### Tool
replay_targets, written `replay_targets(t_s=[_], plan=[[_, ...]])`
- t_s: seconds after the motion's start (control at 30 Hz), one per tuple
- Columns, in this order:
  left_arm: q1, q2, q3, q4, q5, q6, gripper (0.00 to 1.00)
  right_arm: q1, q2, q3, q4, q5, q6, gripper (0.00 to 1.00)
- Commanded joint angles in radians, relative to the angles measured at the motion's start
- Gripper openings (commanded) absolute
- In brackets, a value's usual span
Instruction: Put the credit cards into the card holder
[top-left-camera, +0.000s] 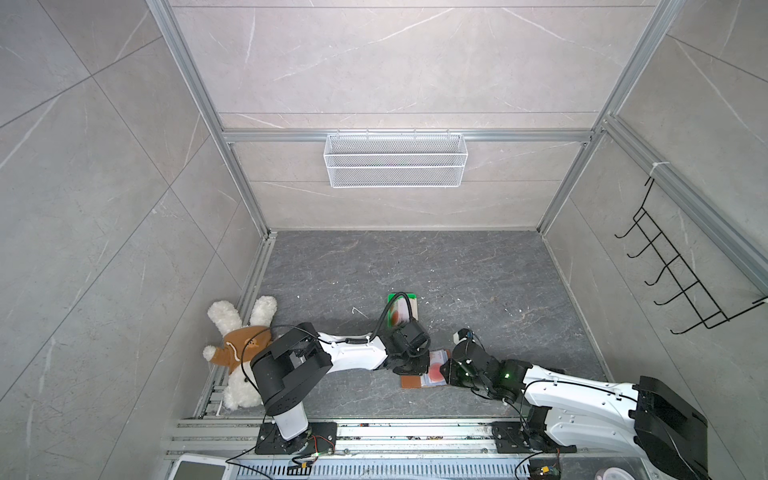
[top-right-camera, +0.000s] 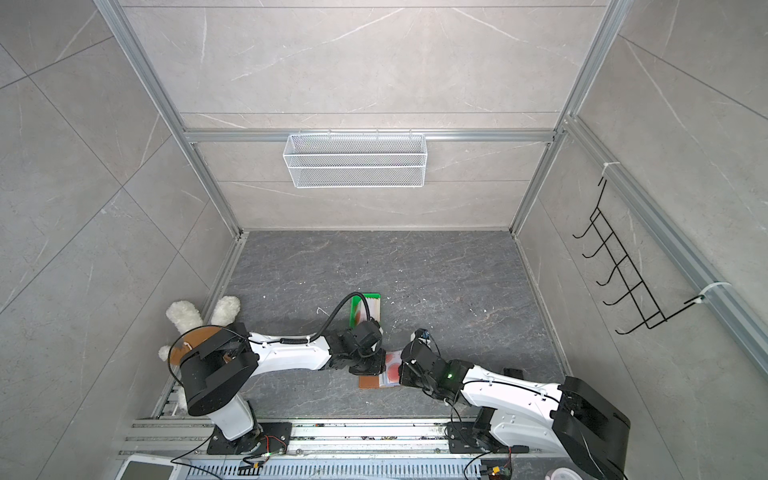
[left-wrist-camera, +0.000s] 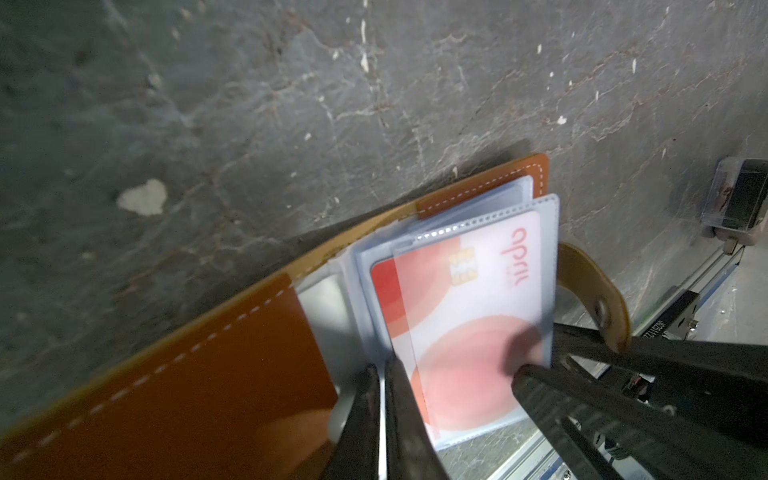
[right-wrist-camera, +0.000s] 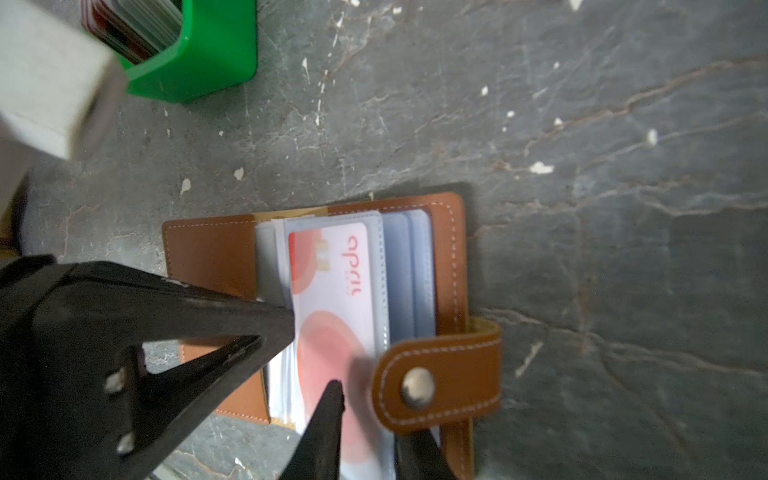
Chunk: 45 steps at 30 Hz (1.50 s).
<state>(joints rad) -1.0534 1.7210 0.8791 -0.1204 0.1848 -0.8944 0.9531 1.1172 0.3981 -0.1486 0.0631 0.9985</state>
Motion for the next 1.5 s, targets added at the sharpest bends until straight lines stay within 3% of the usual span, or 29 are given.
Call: replay_targets(t_s=[0.0, 0.27, 0.67, 1.07, 1.3, 1.47], plan=[[-0.003, 0.032, 0.007, -0.019, 0.007, -0.015, 0.09, -0.006, -0.014, -0.009, 0.015, -0.002, -0.029, 0.22], [0.012, -0.004, -0.007, 0.021, 0.038, -0.034, 0.09, -0.003, -0.035, 0.016, 0.0, -0.012, -0.063, 0.18], [0.125, -0.235, -0.099, 0.103, 0.131, -0.037, 0.15, 0.069, 0.058, 0.181, -0.089, 0.037, -0.097, 0.28], [0.355, -0.524, -0.279, 0.145, 0.249, -0.032, 0.16, 0.151, 0.265, 0.363, -0.078, 0.03, -0.13, 0.33], [0.43, -0.523, -0.248, 0.11, 0.317, 0.03, 0.16, 0.155, 0.272, 0.414, -0.127, 0.102, -0.138, 0.35], [0.448, -0.451, -0.167, 0.06, 0.347, 0.097, 0.16, 0.114, 0.273, 0.469, -0.191, 0.123, -0.184, 0.42]])
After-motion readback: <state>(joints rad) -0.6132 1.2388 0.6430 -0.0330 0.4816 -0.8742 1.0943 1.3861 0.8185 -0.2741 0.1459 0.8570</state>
